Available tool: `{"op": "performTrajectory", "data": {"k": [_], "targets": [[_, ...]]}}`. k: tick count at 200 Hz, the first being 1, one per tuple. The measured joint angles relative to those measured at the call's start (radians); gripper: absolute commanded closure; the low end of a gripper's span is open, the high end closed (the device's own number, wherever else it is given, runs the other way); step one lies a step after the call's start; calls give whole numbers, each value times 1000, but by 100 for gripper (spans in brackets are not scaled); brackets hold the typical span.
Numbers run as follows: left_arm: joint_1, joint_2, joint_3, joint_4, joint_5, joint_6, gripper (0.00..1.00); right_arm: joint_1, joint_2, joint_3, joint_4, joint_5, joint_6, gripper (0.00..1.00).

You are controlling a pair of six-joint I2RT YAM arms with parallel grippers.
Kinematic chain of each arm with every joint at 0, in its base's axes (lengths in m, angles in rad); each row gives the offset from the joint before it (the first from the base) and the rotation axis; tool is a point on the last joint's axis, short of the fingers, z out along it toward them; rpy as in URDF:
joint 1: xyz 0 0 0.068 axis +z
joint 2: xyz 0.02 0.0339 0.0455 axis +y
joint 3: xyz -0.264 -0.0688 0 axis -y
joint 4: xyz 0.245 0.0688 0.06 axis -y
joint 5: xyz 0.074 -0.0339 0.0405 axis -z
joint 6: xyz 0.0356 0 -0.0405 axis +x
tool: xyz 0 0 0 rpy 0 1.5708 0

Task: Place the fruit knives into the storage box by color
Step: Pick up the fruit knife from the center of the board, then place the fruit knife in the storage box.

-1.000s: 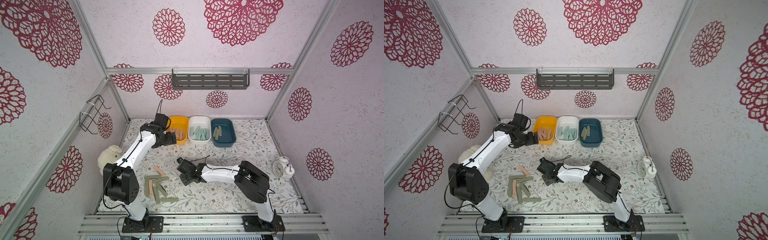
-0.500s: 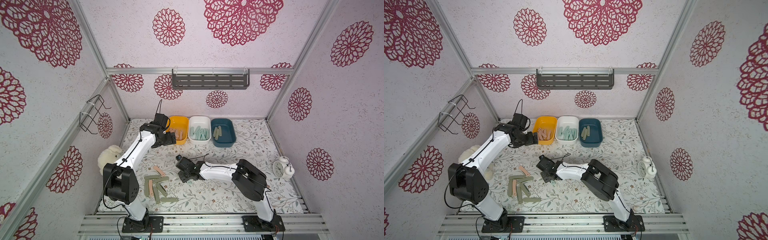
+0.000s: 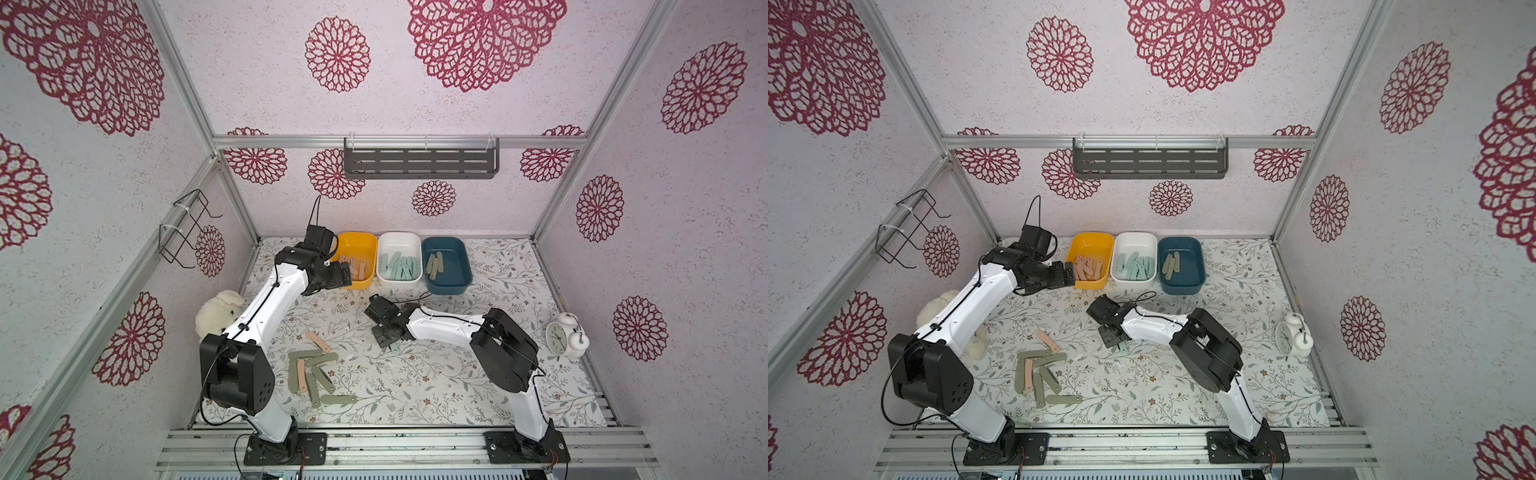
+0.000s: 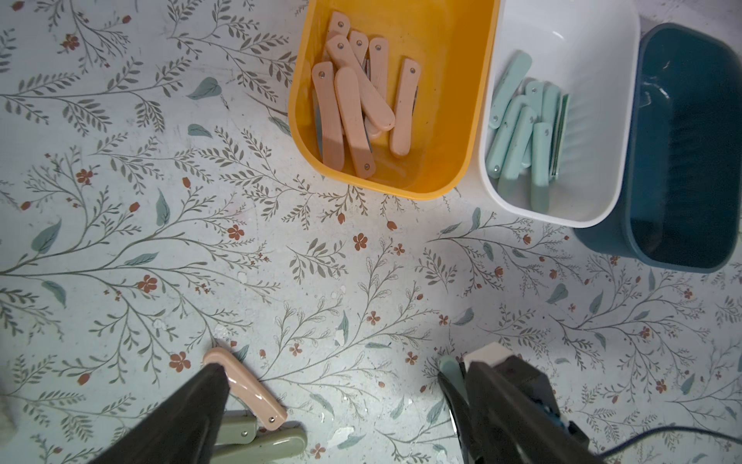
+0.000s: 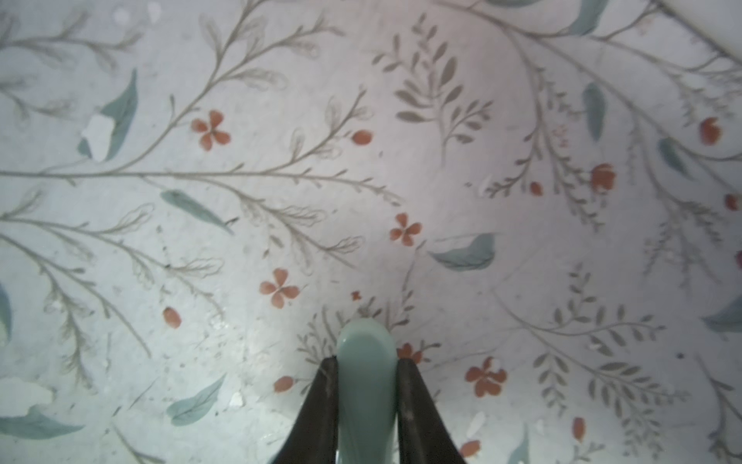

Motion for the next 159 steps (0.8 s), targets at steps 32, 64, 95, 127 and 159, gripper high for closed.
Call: {"op": "performTrajectory", "data": {"k": [32, 64, 95, 127, 159], "targets": [[0, -19, -18, 10, 4, -8, 3, -50, -10, 90, -13, 21, -34, 85], [1, -18, -19, 10, 4, -9, 3, -101, -10, 182, -13, 36, -70, 85], [2, -2, -10, 7, 4, -10, 3, -158, 2, 278, -11, 45, -104, 85], [16, 24, -5, 6, 24, -15, 3, -219, 64, 391, 4, 48, -140, 85], [32, 56, -5, 0, 32, -28, 3, -278, 198, 523, 29, 52, -171, 85]]}}
